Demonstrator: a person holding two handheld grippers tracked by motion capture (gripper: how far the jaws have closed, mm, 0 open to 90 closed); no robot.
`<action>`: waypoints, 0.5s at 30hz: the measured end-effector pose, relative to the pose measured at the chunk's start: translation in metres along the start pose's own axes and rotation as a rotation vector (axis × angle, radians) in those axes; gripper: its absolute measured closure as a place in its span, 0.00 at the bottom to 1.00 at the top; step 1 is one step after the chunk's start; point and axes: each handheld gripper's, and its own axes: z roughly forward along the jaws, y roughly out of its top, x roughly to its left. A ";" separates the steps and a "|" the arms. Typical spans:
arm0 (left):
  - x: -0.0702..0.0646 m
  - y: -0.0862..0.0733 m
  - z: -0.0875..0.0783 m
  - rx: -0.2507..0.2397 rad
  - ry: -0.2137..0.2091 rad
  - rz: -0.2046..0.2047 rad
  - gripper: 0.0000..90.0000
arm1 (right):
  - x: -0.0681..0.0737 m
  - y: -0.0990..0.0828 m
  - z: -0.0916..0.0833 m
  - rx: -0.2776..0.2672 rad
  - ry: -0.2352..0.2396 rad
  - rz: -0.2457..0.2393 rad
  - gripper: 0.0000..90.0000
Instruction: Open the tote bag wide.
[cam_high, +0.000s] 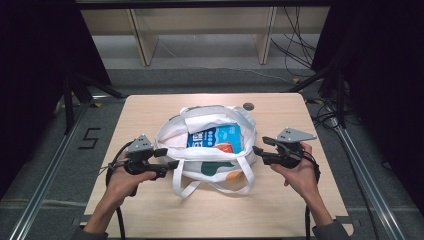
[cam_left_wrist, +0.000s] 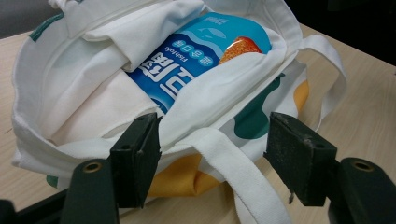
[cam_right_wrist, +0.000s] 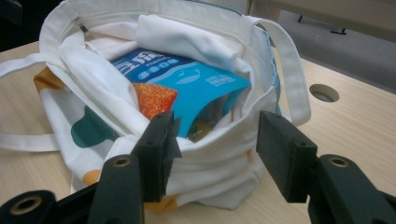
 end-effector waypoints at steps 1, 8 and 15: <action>-0.002 -0.001 -0.001 -0.010 0.008 0.002 0.38 | 0.002 0.000 -0.001 0.007 0.005 0.024 0.52; -0.011 -0.002 -0.005 -0.009 -0.009 0.010 0.35 | 0.003 -0.004 -0.005 -0.014 -0.011 0.013 0.49; -0.018 -0.006 -0.009 -0.015 -0.015 0.024 0.33 | 0.008 -0.009 -0.010 0.000 -0.006 0.025 0.46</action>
